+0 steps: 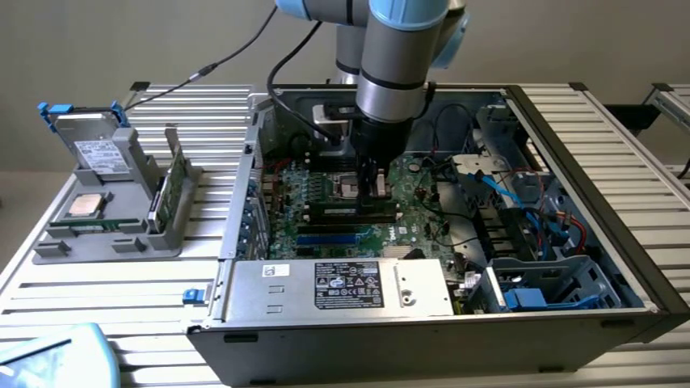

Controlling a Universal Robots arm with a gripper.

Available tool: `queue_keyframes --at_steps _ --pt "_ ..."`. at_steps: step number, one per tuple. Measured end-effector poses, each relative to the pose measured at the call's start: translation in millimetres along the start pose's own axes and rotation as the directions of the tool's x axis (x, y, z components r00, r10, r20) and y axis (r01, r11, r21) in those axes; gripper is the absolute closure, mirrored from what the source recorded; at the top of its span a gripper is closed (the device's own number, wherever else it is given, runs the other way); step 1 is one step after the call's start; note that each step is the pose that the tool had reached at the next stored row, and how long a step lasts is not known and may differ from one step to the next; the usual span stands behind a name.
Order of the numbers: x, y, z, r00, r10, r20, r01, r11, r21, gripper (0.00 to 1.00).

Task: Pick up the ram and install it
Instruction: 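Insert the ram into the slot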

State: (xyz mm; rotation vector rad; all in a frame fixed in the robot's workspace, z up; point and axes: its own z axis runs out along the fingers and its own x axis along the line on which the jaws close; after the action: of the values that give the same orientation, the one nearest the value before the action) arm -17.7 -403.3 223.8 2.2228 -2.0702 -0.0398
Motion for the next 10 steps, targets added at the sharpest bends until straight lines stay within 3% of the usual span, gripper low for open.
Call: queue_keyframes --at_steps 10 --pt "-0.1 -0.2 2.1 1.0000 0.000 -0.0037 0.000 1.0000 -0.0003 0.86"
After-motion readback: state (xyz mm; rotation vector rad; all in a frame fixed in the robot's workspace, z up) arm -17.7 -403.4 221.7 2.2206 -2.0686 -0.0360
